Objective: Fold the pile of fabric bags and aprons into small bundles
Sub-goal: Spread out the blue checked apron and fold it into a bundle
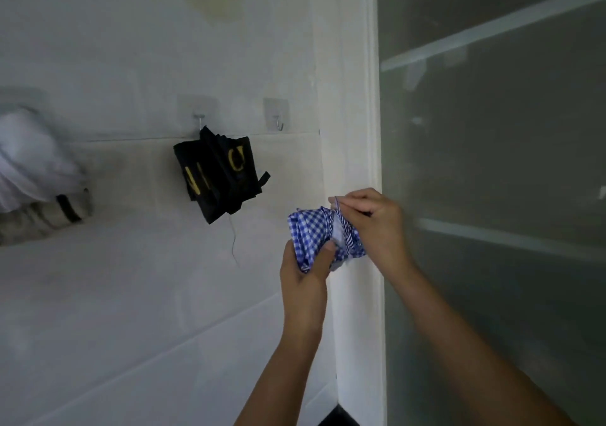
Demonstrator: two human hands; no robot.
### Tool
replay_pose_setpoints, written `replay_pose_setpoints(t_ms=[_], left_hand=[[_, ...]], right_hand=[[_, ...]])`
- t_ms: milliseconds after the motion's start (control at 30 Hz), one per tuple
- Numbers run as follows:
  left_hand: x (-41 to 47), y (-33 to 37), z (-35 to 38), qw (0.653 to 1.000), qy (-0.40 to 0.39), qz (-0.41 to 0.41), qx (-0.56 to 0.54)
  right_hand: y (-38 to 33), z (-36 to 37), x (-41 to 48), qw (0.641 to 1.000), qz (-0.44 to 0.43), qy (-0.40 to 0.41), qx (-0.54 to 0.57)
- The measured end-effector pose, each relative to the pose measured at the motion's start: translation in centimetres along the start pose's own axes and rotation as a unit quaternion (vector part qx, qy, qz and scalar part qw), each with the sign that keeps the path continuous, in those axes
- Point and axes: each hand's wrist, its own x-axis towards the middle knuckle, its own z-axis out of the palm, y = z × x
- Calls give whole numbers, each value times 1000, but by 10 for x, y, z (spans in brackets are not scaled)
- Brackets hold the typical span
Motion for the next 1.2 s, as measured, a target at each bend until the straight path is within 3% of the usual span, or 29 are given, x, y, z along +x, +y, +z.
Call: replay_pose_setpoints(t_ms=[133,333,767,1033,1200], left_hand=[[37,5,33,999,19,36,-32],[80,23,54,983,86,17,-162],[143,34,68,942,132,-21,-307],[146,29,63,942,156,-27,-295],[141,16,57,944,179,-50,-273]], right_hand=[[-1,5,62,999,-42,-10,-9],[-27,29,123,968,-206,-90,-116],[-35,66,182,947,-141,-138,-253],[-38,71,187,937,-138,-170,-271],[-38,83,184,911,-133,-191,-340]])
